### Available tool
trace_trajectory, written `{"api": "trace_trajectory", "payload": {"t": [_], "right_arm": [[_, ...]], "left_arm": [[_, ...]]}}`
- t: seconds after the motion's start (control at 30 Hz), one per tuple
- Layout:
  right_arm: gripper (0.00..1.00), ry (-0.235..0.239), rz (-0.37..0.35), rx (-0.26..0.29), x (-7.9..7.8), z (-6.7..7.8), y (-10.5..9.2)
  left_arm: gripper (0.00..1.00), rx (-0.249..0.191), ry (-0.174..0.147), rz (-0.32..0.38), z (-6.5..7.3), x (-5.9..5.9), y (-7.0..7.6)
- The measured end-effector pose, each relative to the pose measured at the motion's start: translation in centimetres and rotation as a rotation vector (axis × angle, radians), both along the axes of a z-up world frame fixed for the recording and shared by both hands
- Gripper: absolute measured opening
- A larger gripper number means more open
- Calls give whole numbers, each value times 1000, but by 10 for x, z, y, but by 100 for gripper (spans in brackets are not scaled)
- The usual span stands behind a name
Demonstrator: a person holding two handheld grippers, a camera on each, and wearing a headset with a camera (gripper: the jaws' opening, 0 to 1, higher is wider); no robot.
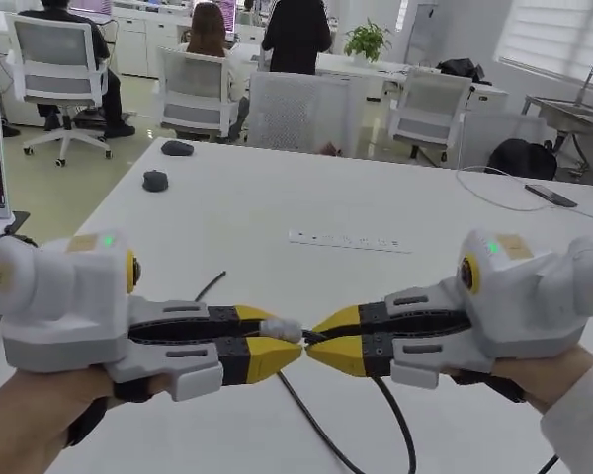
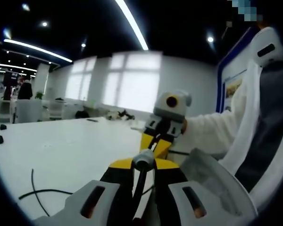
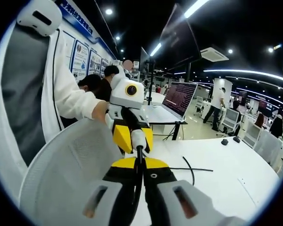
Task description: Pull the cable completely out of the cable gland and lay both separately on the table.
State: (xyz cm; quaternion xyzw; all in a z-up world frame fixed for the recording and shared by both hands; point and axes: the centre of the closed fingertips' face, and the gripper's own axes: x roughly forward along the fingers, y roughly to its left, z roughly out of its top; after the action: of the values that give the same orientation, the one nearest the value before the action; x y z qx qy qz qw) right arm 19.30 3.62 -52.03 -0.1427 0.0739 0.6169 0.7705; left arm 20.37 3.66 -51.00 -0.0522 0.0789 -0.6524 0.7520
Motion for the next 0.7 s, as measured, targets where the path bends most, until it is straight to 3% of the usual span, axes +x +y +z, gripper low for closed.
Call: {"api": "trace_trajectory", "payload": {"t": [0.4, 0.7], "right_arm": [[2, -2, -19, 5, 7, -3, -4], [2, 27, -69, -44, 17, -25, -27]], "left_arm": [[16, -16, 13, 21, 2, 5, 3], [16, -17, 28, 55, 1, 13, 7]]}}
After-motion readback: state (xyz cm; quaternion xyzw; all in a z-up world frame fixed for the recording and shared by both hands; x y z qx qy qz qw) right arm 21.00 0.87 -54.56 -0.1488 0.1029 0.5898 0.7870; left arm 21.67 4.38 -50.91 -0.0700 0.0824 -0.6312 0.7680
